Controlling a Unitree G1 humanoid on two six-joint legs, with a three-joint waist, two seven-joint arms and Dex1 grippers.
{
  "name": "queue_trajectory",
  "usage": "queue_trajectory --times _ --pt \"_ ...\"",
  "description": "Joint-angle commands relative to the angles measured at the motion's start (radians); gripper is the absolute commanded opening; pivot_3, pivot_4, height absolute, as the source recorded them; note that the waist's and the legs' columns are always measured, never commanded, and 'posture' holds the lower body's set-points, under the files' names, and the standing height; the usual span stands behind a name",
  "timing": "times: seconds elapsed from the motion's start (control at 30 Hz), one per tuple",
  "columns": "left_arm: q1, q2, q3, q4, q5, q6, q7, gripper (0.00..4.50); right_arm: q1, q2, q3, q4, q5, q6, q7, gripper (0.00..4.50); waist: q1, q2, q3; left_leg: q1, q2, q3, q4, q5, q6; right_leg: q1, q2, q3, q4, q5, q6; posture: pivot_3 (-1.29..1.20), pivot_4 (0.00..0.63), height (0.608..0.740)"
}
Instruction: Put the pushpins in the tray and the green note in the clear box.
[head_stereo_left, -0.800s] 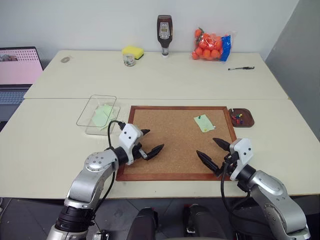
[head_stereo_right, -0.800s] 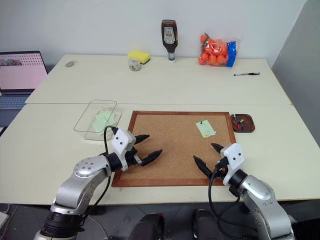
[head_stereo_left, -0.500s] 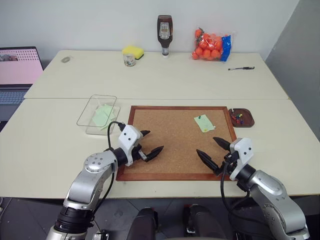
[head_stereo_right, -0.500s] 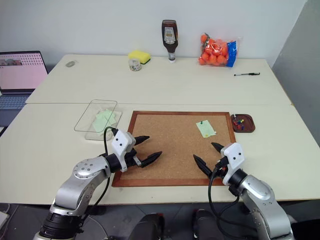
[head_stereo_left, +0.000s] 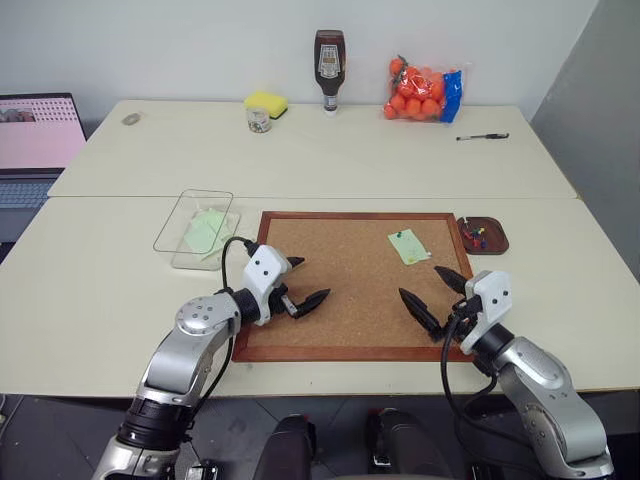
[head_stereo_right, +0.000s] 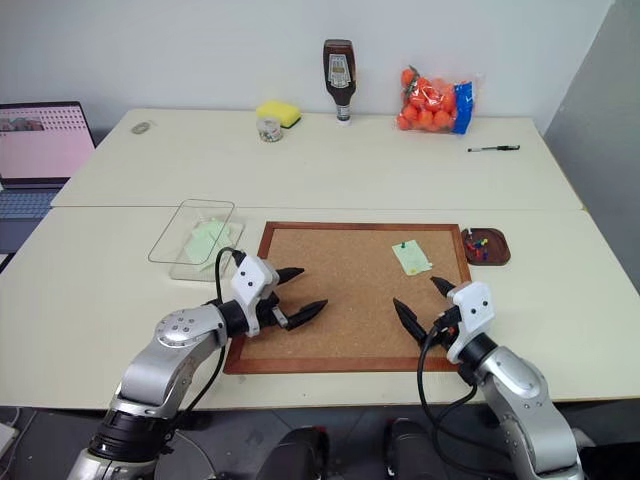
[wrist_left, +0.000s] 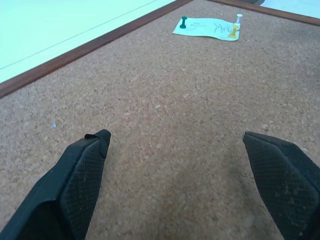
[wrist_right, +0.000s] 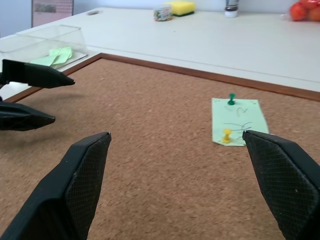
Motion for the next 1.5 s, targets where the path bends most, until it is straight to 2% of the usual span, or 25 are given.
queue_trajectory --times 0.03,0.17,0.3,0.77,0.97,1.27,1.5 --pt "-0.052 -0.017 0.009 0.027 -0.001 -0.055 -0.013 4.50 -0.014 0.010 -0.032 -0.015 0.005 -0.022 -0.020 4.48 0.000 0.000 0.000 0.000 0.000 0.000 0.000 0.000 0.000 0.000 0.000 0.000 0.000 0.000 0.000 0.00 0.150 0.740" --pt "-0.092 -0.018 -0.008 0.060 -0.022 -0.071 -0.078 4.50 -0.016 0.009 -0.029 -0.016 0.005 -0.020 -0.022 4.48 0.000 0.000 0.000 0.000 0.000 0.000 0.000 0.000 0.000 0.000 0.000 0.000 0.000 0.000 0.000 0.00 0.150 0.740" --pt "-0.130 -0.016 -0.028 0.087 -0.046 -0.075 -0.167 3.91 -0.020 0.009 -0.031 -0.020 0.008 -0.016 -0.025 4.50 0.000 0.000 0.000 0.000 0.000 0.001 0.000 0.000 0.000 0.000 0.000 0.000 0.000 0.000 0.000 0.00 0.150 0.740" --pt "-0.268 -0.108 -0.151 0.314 0.076 -0.223 -0.231 1.12 -0.032 0.013 -0.038 -0.039 0.009 -0.006 -0.060 4.50 0.000 0.000 0.000 0.000 0.000 0.001 0.000 0.000 0.000 0.000 0.000 0.000 0.001 0.000 0.000 0.00 0.150 0.740" --pt "-0.286 -0.127 -0.165 0.372 0.101 -0.263 -0.245 0.09 -0.027 0.011 -0.038 -0.051 0.009 -0.001 -0.070 4.50 -0.001 0.000 0.000 0.000 0.000 0.001 0.001 0.000 0.000 0.000 0.000 0.000 0.001 0.000 0.000 0.00 0.150 0.740" --pt "-0.291 -0.147 -0.185 0.457 0.139 -0.276 -0.249 0.04 -0.078 0.001 -0.043 -0.047 0.013 0.051 -0.092 4.50 -0.001 0.000 0.000 0.000 -0.001 0.001 0.001 0.000 0.000 0.000 0.000 0.000 0.001 0.000 0.001 0.00 0.150 0.740" --pt "-0.280 -0.155 -0.203 0.502 0.168 -0.286 -0.256 0.04 -0.273 -0.012 -0.009 0.091 -0.008 0.177 -0.099 4.50 -0.002 0.002 -0.002 0.004 -0.001 0.001 0.001 0.000 0.000 0.003 0.001 0.001 0.001 0.001 0.001 0.00 0.150 0.740"
